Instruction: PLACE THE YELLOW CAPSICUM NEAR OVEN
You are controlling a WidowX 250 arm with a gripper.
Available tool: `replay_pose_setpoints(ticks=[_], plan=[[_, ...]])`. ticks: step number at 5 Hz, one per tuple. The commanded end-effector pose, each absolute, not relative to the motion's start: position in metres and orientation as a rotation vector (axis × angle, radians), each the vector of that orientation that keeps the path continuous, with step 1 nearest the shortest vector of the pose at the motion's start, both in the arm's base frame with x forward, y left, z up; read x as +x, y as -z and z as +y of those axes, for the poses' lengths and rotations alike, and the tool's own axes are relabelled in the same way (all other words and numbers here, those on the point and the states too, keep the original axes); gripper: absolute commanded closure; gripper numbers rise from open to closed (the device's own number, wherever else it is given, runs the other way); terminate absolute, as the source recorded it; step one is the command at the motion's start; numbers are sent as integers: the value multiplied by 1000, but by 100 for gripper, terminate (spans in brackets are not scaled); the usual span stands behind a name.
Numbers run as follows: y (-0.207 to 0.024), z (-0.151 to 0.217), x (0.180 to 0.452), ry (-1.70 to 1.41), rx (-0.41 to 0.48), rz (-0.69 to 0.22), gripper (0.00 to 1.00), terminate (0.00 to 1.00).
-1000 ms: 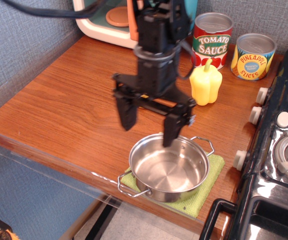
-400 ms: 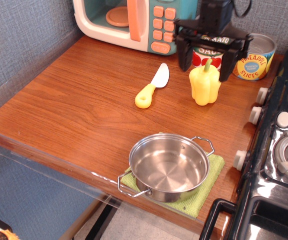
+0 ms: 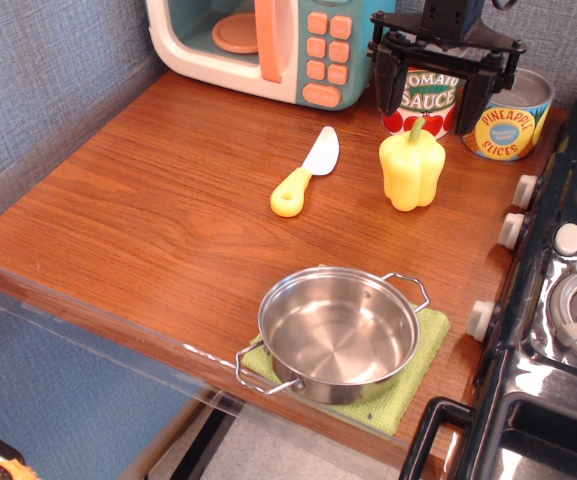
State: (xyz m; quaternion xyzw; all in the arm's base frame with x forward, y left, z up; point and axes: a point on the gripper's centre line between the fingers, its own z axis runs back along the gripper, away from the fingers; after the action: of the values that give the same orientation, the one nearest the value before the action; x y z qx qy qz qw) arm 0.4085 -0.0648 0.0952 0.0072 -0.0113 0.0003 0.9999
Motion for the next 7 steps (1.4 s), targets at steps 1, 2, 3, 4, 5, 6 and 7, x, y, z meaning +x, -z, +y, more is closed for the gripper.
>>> replay_pose_setpoints(ticks=[1, 2, 3, 4, 5, 6, 7], plan=[[-103, -52, 420, -33, 12, -58, 0, 0], [-100, -53, 427, -36, 15, -60, 0, 0], [-94, -51, 431, -40, 13, -54, 100, 0], [-88, -51, 431, -36, 15, -39, 100, 0], [-88, -53, 429, -28, 11, -37, 100, 0], [-95, -52, 427, -25, -3, -49, 100, 0], [-117, -40, 421, -37, -26, -100, 100, 0]])
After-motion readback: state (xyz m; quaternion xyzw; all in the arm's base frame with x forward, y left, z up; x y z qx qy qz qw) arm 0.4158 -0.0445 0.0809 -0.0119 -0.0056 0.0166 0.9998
